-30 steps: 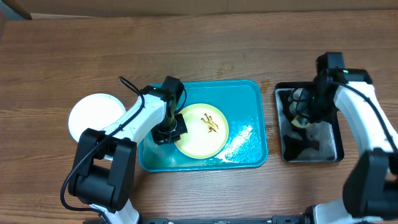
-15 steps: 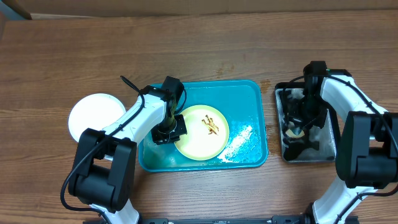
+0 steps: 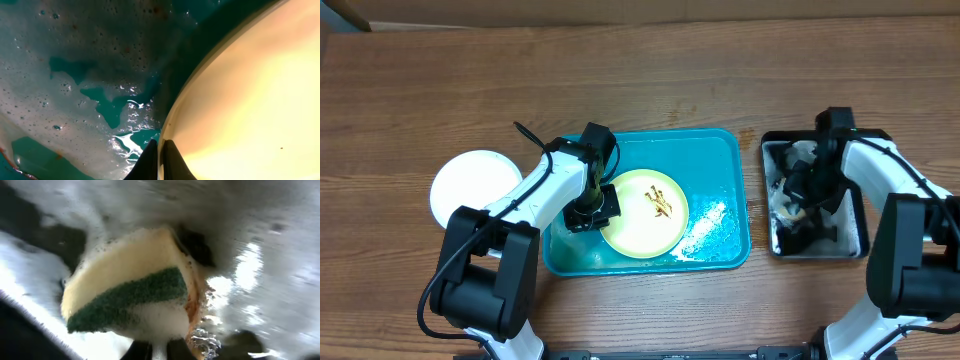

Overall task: Clean dirty plates on tray and stack at the side
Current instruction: 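Dip the sponge in the black basin with the right gripper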

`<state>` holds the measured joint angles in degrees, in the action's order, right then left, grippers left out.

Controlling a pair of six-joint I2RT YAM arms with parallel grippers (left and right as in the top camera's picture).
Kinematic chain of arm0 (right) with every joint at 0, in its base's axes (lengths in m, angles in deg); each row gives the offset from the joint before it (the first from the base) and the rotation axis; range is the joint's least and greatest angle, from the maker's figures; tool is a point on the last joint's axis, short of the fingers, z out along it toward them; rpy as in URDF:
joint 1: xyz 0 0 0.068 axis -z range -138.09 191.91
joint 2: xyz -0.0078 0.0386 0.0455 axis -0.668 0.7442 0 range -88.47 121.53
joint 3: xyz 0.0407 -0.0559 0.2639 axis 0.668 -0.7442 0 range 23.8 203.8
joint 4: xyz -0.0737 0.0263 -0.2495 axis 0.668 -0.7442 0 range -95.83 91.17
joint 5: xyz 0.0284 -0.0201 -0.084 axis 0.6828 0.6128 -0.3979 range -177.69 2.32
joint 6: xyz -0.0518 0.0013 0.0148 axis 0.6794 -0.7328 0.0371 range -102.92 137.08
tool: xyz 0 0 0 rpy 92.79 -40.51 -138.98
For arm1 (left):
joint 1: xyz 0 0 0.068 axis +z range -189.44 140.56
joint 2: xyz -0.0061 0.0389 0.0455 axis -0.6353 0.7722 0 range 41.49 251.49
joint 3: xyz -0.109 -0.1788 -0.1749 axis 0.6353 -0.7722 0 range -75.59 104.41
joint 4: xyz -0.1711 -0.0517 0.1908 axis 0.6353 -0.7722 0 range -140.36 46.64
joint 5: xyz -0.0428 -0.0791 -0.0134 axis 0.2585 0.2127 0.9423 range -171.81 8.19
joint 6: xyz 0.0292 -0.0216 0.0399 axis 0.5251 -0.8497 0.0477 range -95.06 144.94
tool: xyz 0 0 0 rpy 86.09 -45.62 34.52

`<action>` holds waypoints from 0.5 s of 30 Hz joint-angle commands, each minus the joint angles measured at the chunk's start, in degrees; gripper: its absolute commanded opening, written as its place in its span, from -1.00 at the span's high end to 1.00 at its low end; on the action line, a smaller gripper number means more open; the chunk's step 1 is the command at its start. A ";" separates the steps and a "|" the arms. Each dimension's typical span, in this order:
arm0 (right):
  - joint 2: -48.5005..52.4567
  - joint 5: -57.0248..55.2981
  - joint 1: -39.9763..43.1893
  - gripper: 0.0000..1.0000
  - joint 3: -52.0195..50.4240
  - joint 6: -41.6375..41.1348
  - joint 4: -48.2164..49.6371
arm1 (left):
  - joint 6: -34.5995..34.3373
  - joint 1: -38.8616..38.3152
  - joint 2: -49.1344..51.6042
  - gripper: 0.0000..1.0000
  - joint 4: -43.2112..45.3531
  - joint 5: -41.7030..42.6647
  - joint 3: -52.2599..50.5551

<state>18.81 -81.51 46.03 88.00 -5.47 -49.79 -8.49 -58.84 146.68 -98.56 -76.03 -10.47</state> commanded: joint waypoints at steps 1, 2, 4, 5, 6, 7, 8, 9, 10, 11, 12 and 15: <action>6.91 18.95 -0.87 0.93 -4.20 5.18 4.90 | 1.29 0.11 0.66 0.92 -0.04 -0.04 -0.37; 6.91 21.70 -0.85 0.93 -4.15 6.93 5.57 | 1.29 0.11 0.66 0.91 -0.04 -0.02 -0.37; 6.91 19.30 -0.46 0.93 -4.02 3.76 5.44 | 1.29 0.11 0.66 0.92 -0.17 -0.02 -0.37; 6.91 15.02 -0.04 0.92 -4.02 -0.98 4.42 | 1.29 0.11 0.66 0.92 -0.26 0.00 -0.37; 6.91 10.47 0.33 0.92 -4.02 -5.90 2.75 | 1.29 0.11 0.66 0.92 -0.31 0.00 -0.37; 6.91 6.67 0.74 0.92 -4.02 -10.60 1.22 | 1.29 0.11 0.66 0.92 -0.35 -0.02 -0.37; 6.91 4.87 1.09 0.92 -4.04 -12.81 0.39 | 1.29 0.11 0.66 0.92 -0.39 0.00 -0.37; 6.91 5.01 1.29 0.92 -4.04 -12.46 0.44 | 1.29 0.11 0.66 0.91 -0.39 -0.02 -0.37; 6.91 6.51 1.31 0.93 -4.04 -9.73 1.31 | 1.29 0.11 0.66 0.91 -0.37 -0.02 -0.37; 6.91 8.79 1.31 0.92 -4.02 -4.61 2.21 | 1.29 0.11 0.66 0.91 -0.31 -0.02 -0.37; 6.91 8.76 1.31 0.93 -3.93 -0.15 1.81 | 1.29 0.11 0.66 0.91 -0.26 -0.02 -0.37; 6.88 -4.24 1.88 0.93 -3.76 -10.75 -3.17 | 1.29 0.11 0.66 0.91 -0.24 -0.02 -0.37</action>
<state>20.67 -68.83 47.17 88.46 -10.34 -49.02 -8.01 -58.84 146.68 -98.69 -76.05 -10.47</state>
